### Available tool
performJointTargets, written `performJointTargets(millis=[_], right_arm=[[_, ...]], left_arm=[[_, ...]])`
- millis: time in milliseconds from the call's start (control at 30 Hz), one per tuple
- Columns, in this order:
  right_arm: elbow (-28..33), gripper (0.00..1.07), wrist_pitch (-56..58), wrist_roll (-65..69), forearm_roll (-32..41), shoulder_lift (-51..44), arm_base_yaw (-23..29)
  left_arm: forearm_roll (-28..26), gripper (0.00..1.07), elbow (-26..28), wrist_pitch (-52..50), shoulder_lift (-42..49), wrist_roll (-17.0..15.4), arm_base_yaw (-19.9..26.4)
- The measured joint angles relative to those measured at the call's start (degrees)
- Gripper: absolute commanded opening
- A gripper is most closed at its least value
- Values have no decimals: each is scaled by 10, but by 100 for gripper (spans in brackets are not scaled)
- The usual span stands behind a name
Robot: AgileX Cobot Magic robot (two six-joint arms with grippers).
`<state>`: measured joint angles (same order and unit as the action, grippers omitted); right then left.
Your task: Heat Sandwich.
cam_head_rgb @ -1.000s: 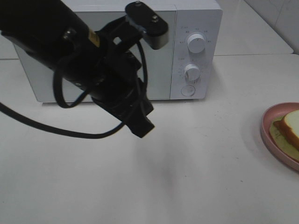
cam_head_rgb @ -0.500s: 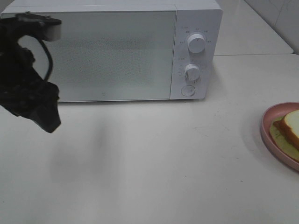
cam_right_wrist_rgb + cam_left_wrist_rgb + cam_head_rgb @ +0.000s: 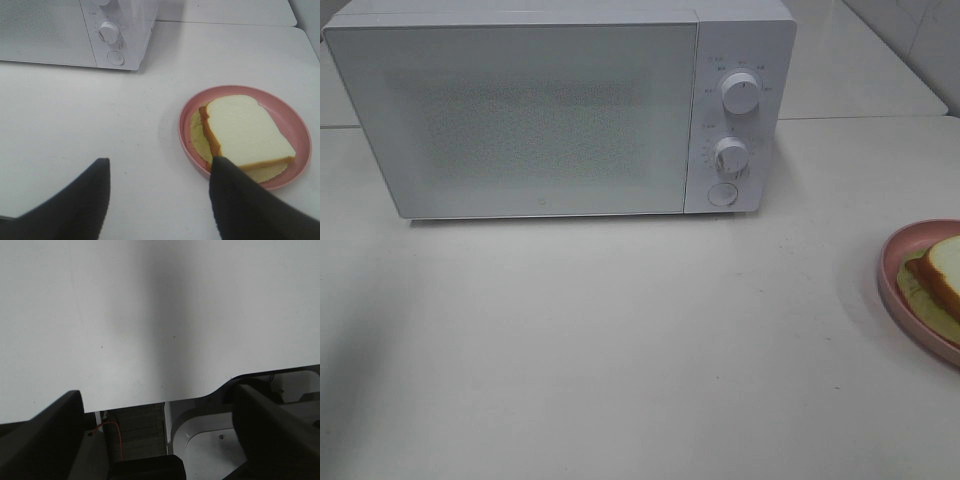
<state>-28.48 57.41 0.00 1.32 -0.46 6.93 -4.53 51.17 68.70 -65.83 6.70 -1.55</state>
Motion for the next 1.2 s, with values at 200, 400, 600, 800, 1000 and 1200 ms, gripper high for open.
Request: performJointTargets(millis=[200,400,600,800,1000,1200], right_arm=[[0,58,0,0,0,0,0],[0,58,0,0,0,0,0],[0,58,0,0,0,0,0],[0,58,0,0,0,0,0],[0,58,0,0,0,0,0],[0,58,0,0,0,0,0]], left_arm=[[0,77,-89,-16,138,-20,25],[-5,77,-180,-26,304,-32,25],[-7,77,-210,-58,398,-32,25],[-9,77,-212,-68,490,-30,25],[-9,77,-212,-68,578,-25,25],[-9,77,-212,-68,642,-25,25]])
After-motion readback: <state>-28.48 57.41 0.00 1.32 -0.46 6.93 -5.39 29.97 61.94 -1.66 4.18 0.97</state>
